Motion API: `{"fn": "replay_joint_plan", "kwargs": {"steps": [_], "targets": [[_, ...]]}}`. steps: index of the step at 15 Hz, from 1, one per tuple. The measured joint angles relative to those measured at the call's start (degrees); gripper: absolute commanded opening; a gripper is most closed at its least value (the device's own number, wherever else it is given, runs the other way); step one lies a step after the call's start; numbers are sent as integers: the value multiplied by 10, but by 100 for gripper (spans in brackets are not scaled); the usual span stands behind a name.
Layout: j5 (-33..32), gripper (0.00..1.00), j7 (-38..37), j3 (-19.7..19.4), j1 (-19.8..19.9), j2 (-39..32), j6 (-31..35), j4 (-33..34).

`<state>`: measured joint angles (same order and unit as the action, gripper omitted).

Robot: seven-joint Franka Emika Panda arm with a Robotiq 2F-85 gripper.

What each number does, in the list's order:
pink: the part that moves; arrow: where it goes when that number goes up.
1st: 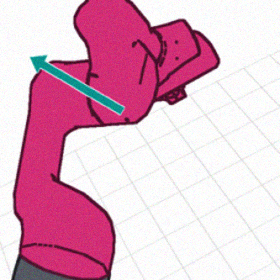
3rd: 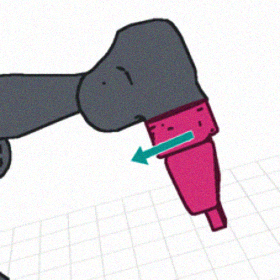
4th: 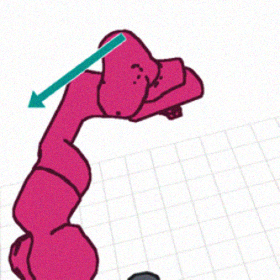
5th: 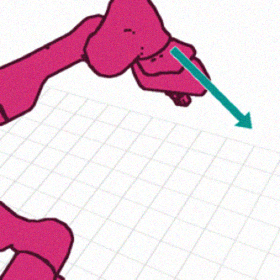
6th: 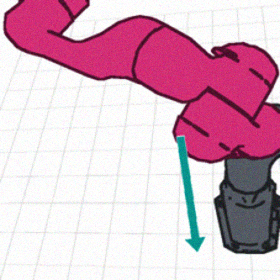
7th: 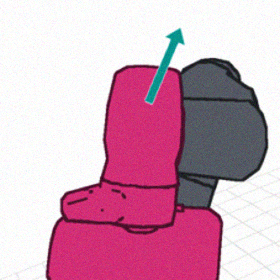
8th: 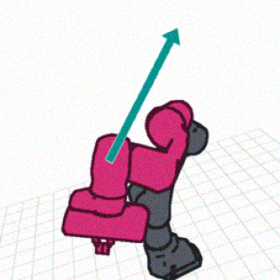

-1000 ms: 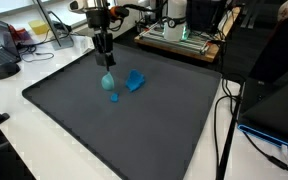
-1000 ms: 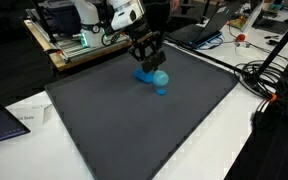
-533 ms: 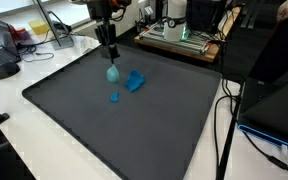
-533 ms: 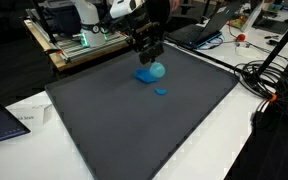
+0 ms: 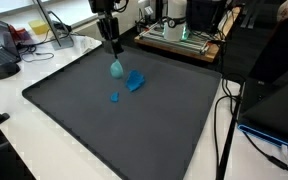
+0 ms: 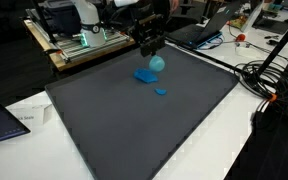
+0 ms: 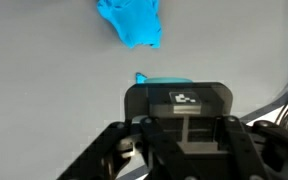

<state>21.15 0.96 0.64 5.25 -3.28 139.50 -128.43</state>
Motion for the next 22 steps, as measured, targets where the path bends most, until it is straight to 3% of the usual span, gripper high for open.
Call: {"fn": "replay_joint_plan", "kwargs": {"steps": [9,10,15,22], "targets": [[-19,46,-21,-2,-5,0,-25,19],[-19,21,-21,-2,-5,0,-25,19],[-19,21,-30,-2,-9,-9,-26,27],[-70,21,-151,-2,-34,-56,-96,99]]}}
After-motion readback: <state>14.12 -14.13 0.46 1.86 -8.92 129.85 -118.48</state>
